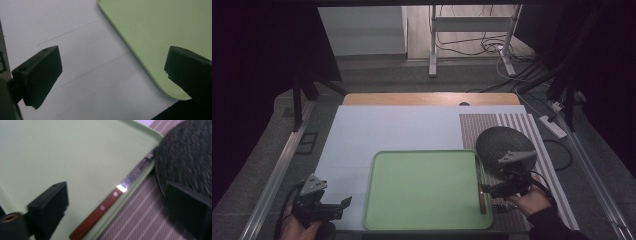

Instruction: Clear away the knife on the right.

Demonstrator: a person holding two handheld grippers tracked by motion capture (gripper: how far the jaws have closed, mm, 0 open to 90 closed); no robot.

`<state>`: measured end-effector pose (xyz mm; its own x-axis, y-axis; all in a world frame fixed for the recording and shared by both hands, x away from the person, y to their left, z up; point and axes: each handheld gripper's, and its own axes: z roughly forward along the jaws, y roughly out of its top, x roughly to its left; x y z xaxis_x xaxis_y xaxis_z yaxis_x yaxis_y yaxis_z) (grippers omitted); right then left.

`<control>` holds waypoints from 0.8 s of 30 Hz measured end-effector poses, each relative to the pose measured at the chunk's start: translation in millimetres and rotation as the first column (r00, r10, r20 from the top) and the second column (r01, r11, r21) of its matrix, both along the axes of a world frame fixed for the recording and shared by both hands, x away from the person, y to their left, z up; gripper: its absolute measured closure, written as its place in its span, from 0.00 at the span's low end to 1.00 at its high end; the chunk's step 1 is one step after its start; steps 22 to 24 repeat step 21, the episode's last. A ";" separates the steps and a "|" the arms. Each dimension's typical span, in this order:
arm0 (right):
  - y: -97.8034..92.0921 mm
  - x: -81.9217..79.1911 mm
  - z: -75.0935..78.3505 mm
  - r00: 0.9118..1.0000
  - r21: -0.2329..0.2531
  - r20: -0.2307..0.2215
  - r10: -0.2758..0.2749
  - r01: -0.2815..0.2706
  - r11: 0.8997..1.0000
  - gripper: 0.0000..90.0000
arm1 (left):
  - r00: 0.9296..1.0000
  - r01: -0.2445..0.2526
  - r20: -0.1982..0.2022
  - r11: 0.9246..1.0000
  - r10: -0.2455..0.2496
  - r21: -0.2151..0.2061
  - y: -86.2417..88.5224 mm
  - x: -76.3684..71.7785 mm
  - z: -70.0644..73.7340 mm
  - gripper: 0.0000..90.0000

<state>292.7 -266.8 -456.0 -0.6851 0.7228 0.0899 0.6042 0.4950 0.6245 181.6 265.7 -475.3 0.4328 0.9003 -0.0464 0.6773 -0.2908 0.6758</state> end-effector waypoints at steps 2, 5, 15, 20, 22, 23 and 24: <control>-8.9 -7.4 1.4 0.999 0.009 0.021 -0.026 0.026 1.000 0.02 | 1.000 0.001 0.001 1.000 -0.001 -0.003 0.3 -0.1 0.1 0.02; -20.8 -18.5 3.3 0.996 0.016 0.050 -0.069 0.068 0.998 0.00 | 1.000 0.004 0.003 1.000 -0.004 -0.006 0.6 -0.4 0.2 0.02; -56.6 -51.0 2.3 0.978 0.069 0.087 -0.190 0.184 0.980 0.00 | 1.000 0.014 0.009 0.999 -0.013 -0.031 3.1 -1.3 0.4 0.02; -60.5 -54.0 0.9 0.976 0.068 0.080 -0.204 0.199 0.978 0.00 | 1.000 0.017 0.011 0.999 -0.016 -0.034 2.5 -0.9 0.8 0.02; -60.1 -53.5 0.4 0.976 0.062 0.077 -0.203 0.198 0.978 0.00 | 1.000 0.017 0.009 0.999 -0.017 -0.031 2.0 -0.5 0.8 0.02; -60.1 -53.5 0.4 0.976 0.062 0.077 -0.203 0.198 0.978 0.00 | 1.000 0.017 0.009 0.999 -0.017 -0.031 2.0 -0.5 0.8 0.02; -60.1 -53.5 0.4 0.976 0.062 0.077 -0.203 0.198 0.978 0.00 | 1.000 0.017 0.009 0.999 -0.017 -0.031 2.0 -0.5 0.8 0.02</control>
